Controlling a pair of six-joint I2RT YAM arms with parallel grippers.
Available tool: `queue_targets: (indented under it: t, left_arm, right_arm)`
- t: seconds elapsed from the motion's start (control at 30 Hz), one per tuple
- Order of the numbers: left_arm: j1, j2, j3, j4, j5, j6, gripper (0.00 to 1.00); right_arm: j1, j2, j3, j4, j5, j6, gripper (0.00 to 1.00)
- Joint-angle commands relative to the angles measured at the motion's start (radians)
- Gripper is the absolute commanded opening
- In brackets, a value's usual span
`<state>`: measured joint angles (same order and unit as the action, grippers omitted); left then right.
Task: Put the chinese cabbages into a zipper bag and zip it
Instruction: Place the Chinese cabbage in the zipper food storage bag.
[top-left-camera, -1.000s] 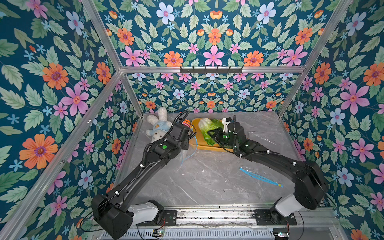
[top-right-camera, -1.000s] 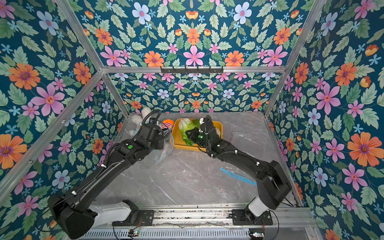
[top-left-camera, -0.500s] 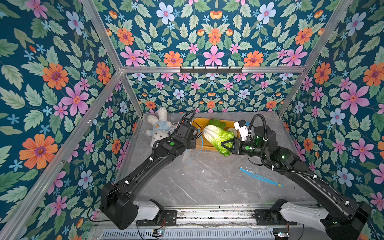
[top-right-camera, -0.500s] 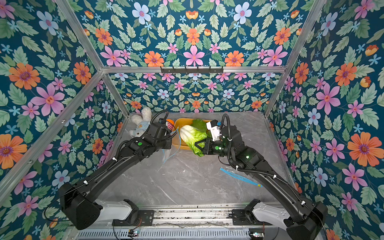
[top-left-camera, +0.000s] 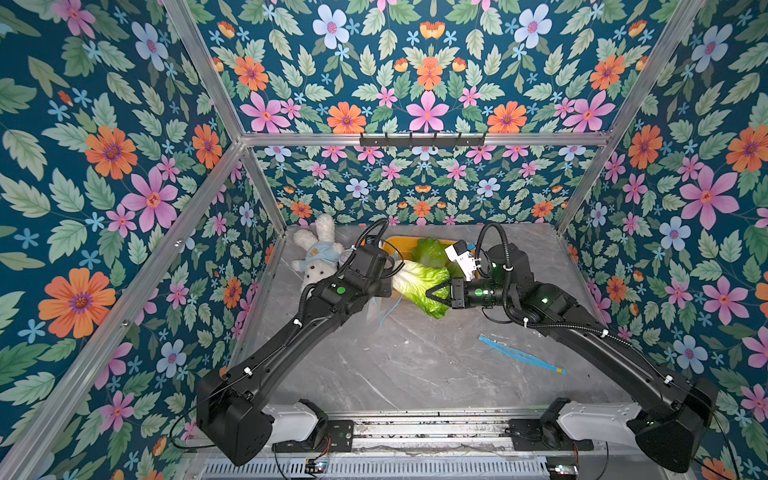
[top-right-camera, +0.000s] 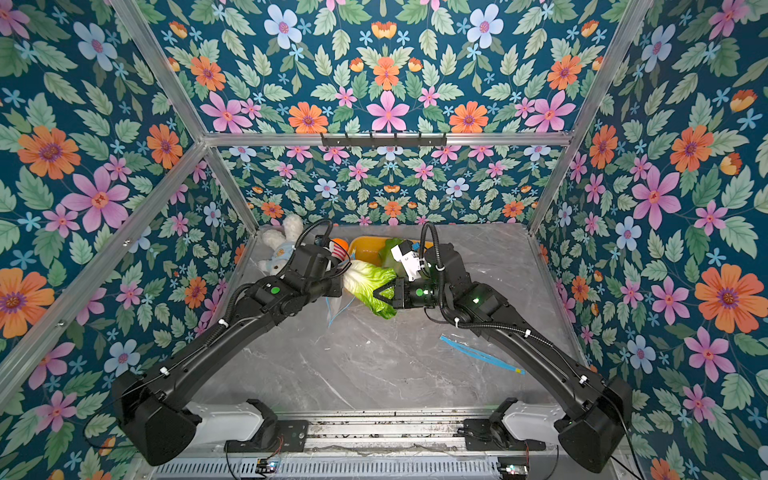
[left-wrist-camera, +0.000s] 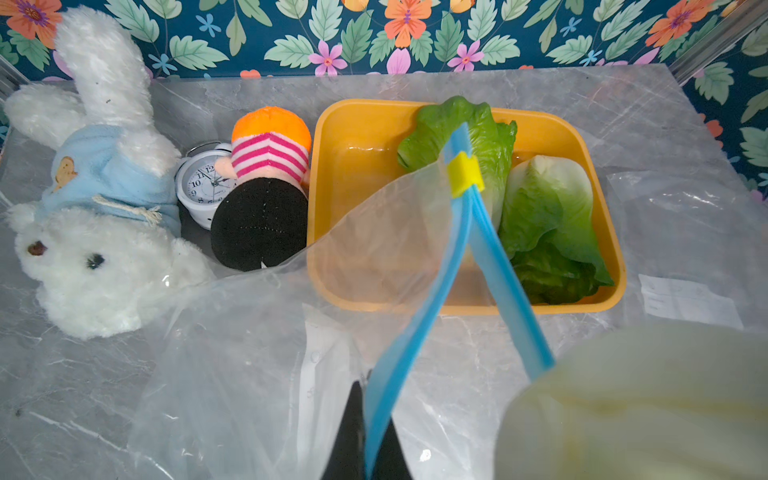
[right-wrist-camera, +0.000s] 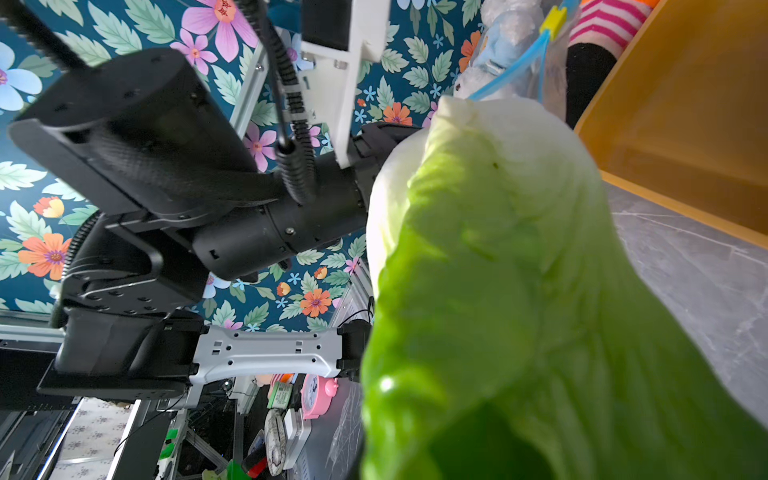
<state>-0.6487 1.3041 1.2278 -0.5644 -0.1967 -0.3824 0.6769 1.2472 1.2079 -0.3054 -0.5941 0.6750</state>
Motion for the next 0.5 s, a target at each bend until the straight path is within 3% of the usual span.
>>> queue_targets:
  t: [0.0,0.33,0.47]
  left_arm:
    - [-0.001,-0.009,0.017,0.025,0.003,-0.007,0.0]
    - [-0.004,-0.015,0.049,0.04,0.067,-0.01,0.0]
    - [-0.011,-0.016,0.045,0.046,0.104,-0.029,0.0]
  right_arm:
    - [0.002,-0.007,0.008,-0.068,0.061,-0.041,0.0]
    - [0.013,0.078,0.155,-0.31,0.051,-0.171,0.0]
    - [0.011,0.07,0.163,-0.209,0.006,-0.107,0.0]
